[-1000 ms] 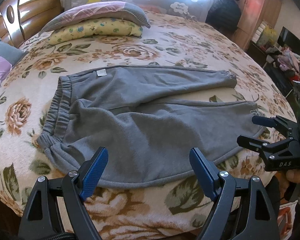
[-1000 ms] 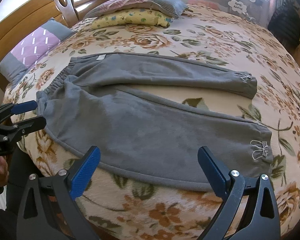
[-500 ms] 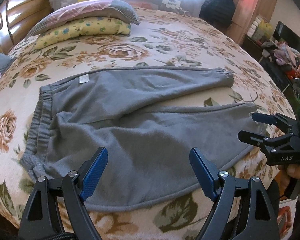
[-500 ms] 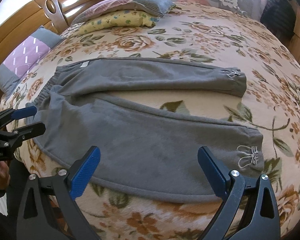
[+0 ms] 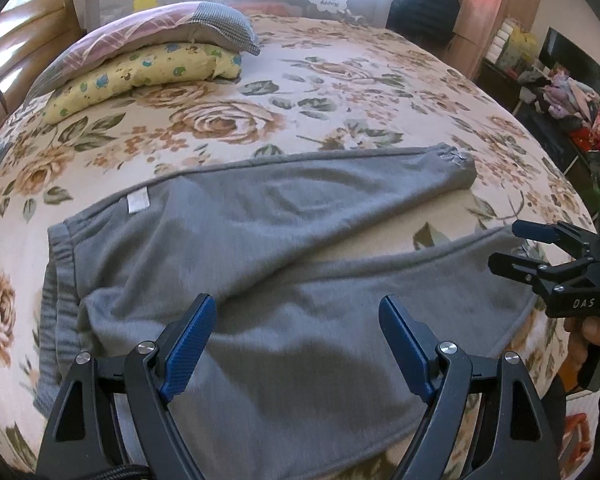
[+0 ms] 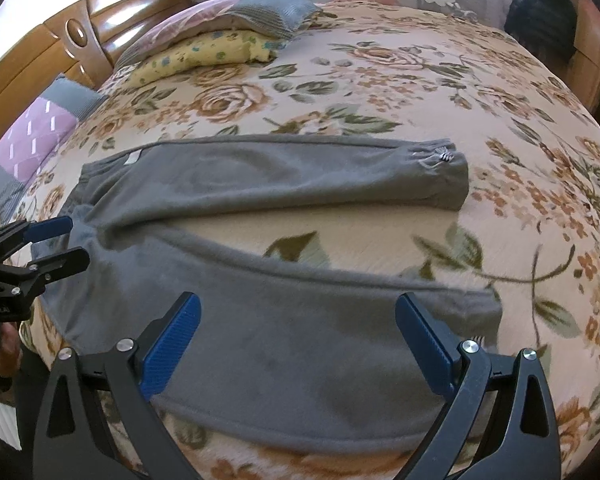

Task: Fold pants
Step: 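Lower both grippers onto the sweatpants' cuff ends and close them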

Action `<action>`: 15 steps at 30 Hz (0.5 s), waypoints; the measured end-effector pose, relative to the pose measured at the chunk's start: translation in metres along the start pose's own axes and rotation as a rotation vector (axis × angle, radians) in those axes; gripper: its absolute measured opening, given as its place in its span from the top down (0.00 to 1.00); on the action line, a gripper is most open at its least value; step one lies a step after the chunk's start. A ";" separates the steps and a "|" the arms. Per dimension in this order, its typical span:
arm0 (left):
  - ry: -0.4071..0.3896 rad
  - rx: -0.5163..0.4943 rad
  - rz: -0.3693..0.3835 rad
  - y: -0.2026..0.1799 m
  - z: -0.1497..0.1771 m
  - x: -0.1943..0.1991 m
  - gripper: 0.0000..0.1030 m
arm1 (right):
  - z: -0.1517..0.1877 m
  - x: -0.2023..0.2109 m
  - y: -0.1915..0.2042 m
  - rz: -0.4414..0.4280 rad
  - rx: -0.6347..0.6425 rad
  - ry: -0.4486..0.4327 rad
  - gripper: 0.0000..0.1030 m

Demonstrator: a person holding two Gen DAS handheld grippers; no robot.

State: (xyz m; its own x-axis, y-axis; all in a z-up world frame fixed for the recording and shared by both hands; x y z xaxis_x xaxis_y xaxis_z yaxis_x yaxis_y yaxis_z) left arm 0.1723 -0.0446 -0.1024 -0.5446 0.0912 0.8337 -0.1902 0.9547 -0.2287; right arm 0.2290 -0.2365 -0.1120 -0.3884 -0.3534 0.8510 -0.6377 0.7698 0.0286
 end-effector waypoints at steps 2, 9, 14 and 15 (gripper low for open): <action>-0.005 -0.007 -0.006 0.000 -0.008 -0.005 0.19 | -0.005 -0.002 -0.007 0.003 -0.006 -0.003 0.05; -0.012 -0.020 -0.015 -0.001 -0.031 -0.020 0.19 | -0.026 -0.007 -0.034 0.018 -0.026 -0.021 0.05; -0.012 -0.048 -0.023 -0.003 -0.050 -0.034 0.19 | -0.044 -0.014 -0.054 0.022 -0.040 -0.033 0.05; -0.012 -0.053 -0.023 -0.004 -0.053 -0.036 0.18 | -0.047 -0.015 -0.058 0.021 -0.044 -0.035 0.05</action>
State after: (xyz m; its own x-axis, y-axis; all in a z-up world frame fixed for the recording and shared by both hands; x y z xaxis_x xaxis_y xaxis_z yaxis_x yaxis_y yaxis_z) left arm 0.2363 -0.0366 -0.1050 -0.5501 0.0660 0.8325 -0.1593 0.9703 -0.1822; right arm 0.3035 -0.2508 -0.1021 -0.4247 -0.3544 0.8331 -0.5993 0.7998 0.0347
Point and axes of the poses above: each gripper's, at about its wrist camera, not at the fingertips, and x roughly against the way its jaws point, y to its left, z to its underside, the point moved 9 cm from there along -x, roughly the way its jaws point, and after that the axes turned 13 degrees about x, right-handed, at the moved point
